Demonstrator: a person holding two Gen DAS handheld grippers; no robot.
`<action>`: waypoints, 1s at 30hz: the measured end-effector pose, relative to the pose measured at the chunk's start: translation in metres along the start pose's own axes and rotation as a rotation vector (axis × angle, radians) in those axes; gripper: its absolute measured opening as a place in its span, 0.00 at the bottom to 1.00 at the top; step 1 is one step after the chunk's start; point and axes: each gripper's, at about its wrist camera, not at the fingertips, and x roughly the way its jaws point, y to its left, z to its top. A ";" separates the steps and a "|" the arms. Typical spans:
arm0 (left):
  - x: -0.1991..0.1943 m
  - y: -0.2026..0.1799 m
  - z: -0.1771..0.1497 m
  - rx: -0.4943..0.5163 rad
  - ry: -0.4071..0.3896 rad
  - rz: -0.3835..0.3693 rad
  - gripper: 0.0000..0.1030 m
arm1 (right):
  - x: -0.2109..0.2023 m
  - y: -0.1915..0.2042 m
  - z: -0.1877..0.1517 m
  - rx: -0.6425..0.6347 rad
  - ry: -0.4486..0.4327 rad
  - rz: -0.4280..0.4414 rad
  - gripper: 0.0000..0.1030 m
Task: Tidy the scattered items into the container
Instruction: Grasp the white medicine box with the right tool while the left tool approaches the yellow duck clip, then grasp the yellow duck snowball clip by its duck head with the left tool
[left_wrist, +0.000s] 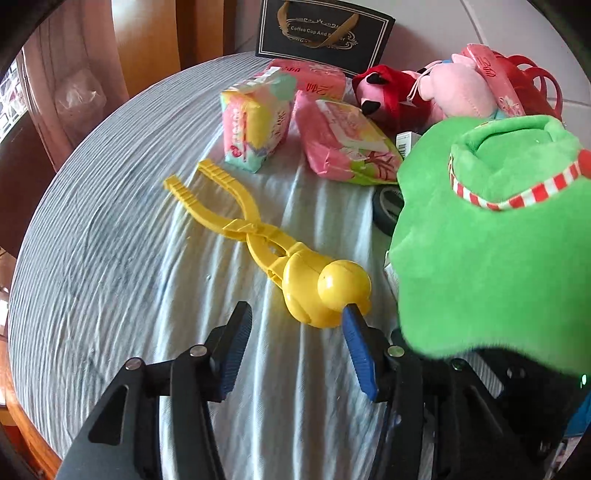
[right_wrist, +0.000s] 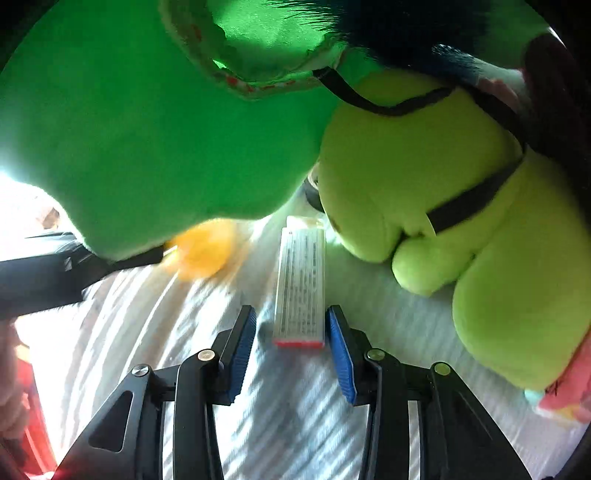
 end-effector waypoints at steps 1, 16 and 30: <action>0.011 0.001 0.004 0.003 0.013 0.020 0.49 | -0.001 -0.002 0.000 0.009 0.001 0.000 0.37; 0.002 -0.007 0.031 0.095 -0.049 -0.076 0.41 | -0.019 -0.015 -0.013 0.117 -0.015 -0.113 0.26; 0.005 0.020 -0.029 0.258 0.008 0.039 0.32 | -0.031 0.020 -0.027 0.057 0.021 -0.021 0.26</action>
